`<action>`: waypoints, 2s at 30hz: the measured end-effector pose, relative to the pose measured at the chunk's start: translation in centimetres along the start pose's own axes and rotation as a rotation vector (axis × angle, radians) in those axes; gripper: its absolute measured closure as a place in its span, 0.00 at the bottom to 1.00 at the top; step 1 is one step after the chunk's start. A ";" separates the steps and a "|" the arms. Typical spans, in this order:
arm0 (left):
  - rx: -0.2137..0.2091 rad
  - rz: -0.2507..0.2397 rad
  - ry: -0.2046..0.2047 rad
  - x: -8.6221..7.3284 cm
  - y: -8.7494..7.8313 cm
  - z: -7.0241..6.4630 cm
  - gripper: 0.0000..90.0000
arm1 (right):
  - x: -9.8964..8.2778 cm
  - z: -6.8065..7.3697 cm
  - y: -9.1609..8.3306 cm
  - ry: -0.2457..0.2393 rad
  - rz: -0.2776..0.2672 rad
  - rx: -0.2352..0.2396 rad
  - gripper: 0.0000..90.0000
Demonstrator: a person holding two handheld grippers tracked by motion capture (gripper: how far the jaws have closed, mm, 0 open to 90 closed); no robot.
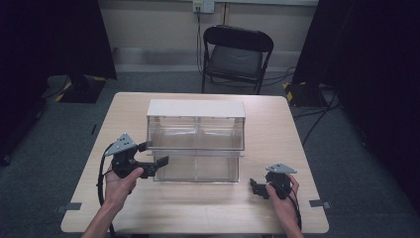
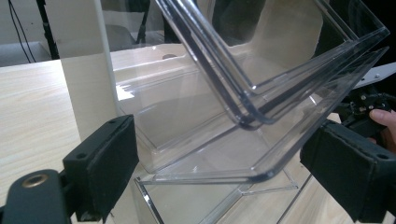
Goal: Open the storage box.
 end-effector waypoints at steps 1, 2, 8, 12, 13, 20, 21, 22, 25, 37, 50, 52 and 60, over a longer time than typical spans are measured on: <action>0.000 0.002 0.000 0.0 0.0 0.0 0.12 | 0.0 0.0 0.0 0.000 0.000 0.000 0.11; 0.003 0.003 0.000 0.0 0.0 0.0 0.12 | 0.0 0.0 0.0 0.000 0.000 0.000 0.11; 0.003 0.003 0.003 0.0 0.1 0.0 0.11 | 0.0 0.0 0.0 0.001 0.000 0.000 0.11; 0.000 0.007 0.004 0.1 0.1 0.1 0.11 | 0.0 0.0 0.0 0.000 0.000 0.000 0.11; 0.001 0.008 0.005 0.1 0.1 0.1 0.11 | 0.0 0.0 0.0 0.000 0.000 0.000 0.11; -0.003 0.009 0.004 0.1 0.1 0.1 0.11 | 0.0 0.0 0.0 0.001 0.000 0.000 0.11; -0.001 0.014 0.008 0.1 0.1 0.1 0.11 | 0.0 0.0 0.0 0.000 0.000 0.000 0.11; -0.002 0.013 0.006 0.1 0.1 0.1 0.11 | 0.0 0.0 0.0 0.000 0.000 0.000 0.11; -0.002 0.013 0.007 0.1 0.1 0.1 0.11 | 0.0 0.0 0.0 0.000 0.000 0.000 0.11; -0.006 0.016 0.004 0.1 0.1 0.1 0.10 | 0.0 0.0 0.0 0.000 0.000 0.000 0.11; -0.006 0.014 0.008 0.1 0.2 0.2 0.10 | 0.0 0.0 0.0 0.001 0.000 0.000 0.11; -0.006 0.014 0.008 0.1 0.2 0.2 0.10 | 0.0 0.0 0.0 0.000 0.000 0.000 0.11; -0.005 0.014 0.009 0.1 0.2 0.2 0.10 | 0.0 0.0 0.0 0.001 0.000 0.000 0.11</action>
Point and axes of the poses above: each handheld gripper's, and its own axes: y roughly forward along the jaws, x roughly out of its top, z roughly to its left, the point moved 5 cm from there along y, roughly forward along the jaws, and after that the axes turned 1 degree about -x, right-handed, at the moved point
